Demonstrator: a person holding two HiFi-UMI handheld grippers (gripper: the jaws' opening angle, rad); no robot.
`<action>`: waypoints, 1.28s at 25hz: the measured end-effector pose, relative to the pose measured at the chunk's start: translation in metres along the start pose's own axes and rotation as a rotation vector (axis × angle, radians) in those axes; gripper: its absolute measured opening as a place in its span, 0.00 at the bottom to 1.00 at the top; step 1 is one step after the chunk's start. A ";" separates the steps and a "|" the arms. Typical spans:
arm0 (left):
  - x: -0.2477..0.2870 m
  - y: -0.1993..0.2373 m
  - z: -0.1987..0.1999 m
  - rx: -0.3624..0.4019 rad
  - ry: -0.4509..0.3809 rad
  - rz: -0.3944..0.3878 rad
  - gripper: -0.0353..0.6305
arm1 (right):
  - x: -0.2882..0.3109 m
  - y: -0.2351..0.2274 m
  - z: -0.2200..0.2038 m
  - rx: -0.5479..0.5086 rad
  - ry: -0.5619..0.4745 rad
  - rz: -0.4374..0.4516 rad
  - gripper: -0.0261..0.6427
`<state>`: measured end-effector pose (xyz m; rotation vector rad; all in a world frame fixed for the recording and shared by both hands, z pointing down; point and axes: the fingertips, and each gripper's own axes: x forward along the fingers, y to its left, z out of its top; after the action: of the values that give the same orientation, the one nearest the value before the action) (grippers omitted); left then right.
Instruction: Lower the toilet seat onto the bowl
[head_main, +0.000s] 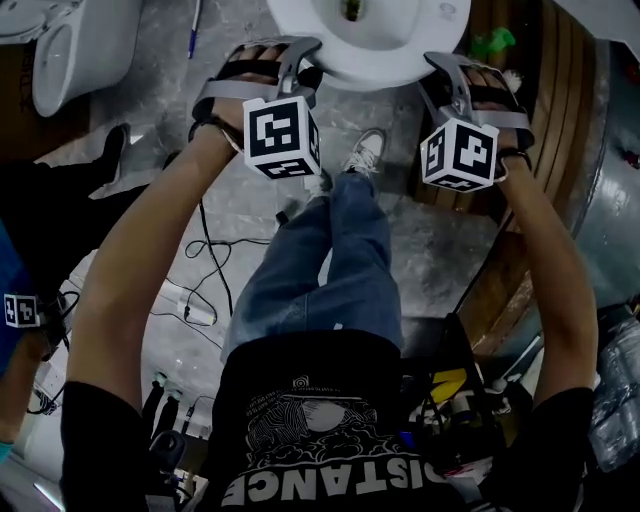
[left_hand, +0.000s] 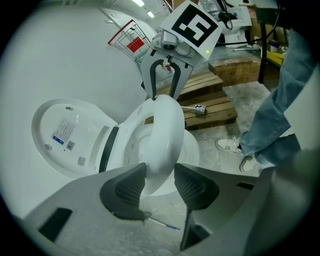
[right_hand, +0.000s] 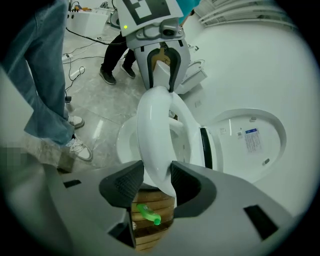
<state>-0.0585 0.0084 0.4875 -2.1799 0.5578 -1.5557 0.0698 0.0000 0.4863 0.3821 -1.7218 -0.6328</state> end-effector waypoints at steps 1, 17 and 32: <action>0.003 -0.004 -0.001 0.004 -0.005 -0.005 0.32 | 0.003 0.004 0.000 0.004 0.000 0.005 0.30; 0.072 -0.058 -0.028 0.069 0.036 -0.013 0.33 | 0.069 0.062 -0.014 -0.032 0.045 0.040 0.31; 0.122 -0.087 -0.046 0.089 0.103 -0.141 0.32 | 0.116 0.096 -0.025 -0.026 0.061 0.168 0.30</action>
<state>-0.0577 0.0113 0.6441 -2.1214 0.3651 -1.7392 0.0733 0.0060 0.6386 0.2328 -1.6660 -0.5157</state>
